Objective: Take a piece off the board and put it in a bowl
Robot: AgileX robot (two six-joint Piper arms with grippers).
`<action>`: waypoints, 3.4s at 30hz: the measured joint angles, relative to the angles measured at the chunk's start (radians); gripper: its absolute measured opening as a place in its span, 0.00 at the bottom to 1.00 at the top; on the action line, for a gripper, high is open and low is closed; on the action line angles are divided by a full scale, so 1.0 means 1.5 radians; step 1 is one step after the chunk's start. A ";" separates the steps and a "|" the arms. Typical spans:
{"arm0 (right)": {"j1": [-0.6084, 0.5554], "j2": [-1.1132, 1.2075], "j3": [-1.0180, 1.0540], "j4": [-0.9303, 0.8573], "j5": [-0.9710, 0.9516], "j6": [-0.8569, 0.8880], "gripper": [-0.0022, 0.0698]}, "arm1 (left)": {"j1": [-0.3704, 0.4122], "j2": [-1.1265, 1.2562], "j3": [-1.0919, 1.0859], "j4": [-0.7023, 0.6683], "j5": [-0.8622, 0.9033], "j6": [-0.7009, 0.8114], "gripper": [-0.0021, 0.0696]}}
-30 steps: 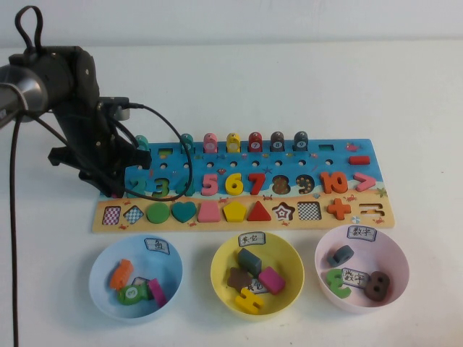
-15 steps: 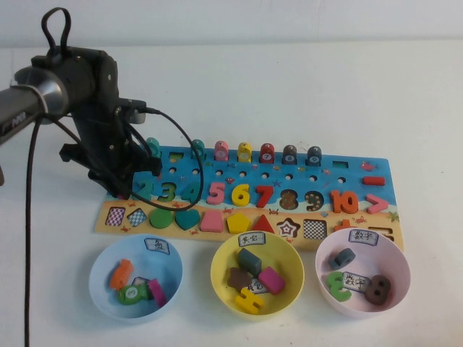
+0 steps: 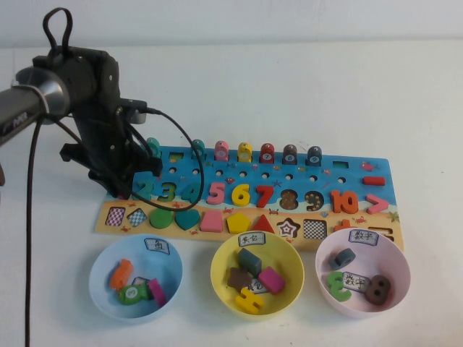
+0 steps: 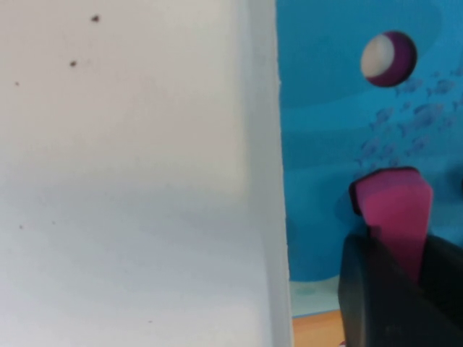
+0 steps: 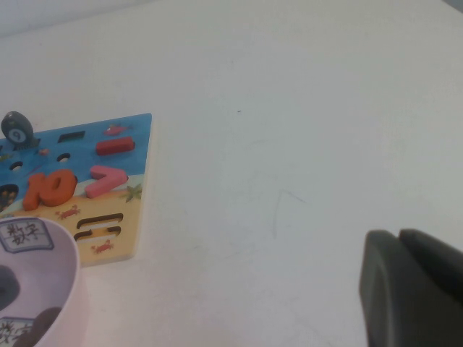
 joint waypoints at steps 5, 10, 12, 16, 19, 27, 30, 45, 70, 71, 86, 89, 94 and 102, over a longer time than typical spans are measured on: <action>0.000 0.000 0.000 0.000 0.000 0.000 0.01 | -0.001 0.000 0.000 0.003 -0.004 -0.003 0.13; 0.000 0.000 0.000 0.000 0.000 0.000 0.01 | -0.001 -0.004 0.000 0.003 -0.024 -0.013 0.12; 0.000 0.000 0.000 0.000 0.000 0.000 0.01 | -0.001 -0.008 0.000 0.002 -0.028 -0.014 0.12; 0.000 0.000 0.000 0.000 0.000 0.000 0.01 | -0.002 -0.017 0.000 0.002 -0.033 -0.014 0.12; 0.000 0.000 0.000 0.000 0.000 0.000 0.01 | -0.002 -0.017 0.000 0.002 -0.033 -0.014 0.12; 0.000 0.000 0.000 0.000 0.000 0.000 0.01 | -0.002 -0.018 0.000 0.003 -0.025 -0.008 0.12; 0.000 0.000 0.000 0.000 0.000 0.000 0.01 | -0.002 -0.024 0.000 0.003 -0.012 0.003 0.12; 0.000 0.000 0.000 0.000 0.000 0.000 0.01 | -0.002 -0.209 0.004 -0.016 0.051 0.113 0.12; 0.000 0.000 0.000 0.000 0.000 0.000 0.01 | -0.378 -0.193 0.016 -0.177 -0.018 0.321 0.12; 0.000 0.000 0.000 0.000 0.000 0.000 0.01 | -0.382 -0.178 0.016 -0.179 -0.022 0.330 0.12; 0.000 0.000 0.000 0.000 0.000 0.000 0.01 | -0.388 -0.049 0.018 -0.356 -0.090 0.536 0.12; 0.000 0.000 0.000 0.000 0.000 0.000 0.01 | -0.388 -0.043 0.018 -0.344 -0.095 0.544 0.12; 0.000 0.000 0.000 0.000 0.000 0.000 0.01 | -0.388 -0.041 0.018 -0.303 -0.115 0.544 0.14; 0.000 0.000 0.000 0.000 0.000 0.000 0.01 | -0.388 -0.041 0.018 -0.293 -0.116 0.516 0.66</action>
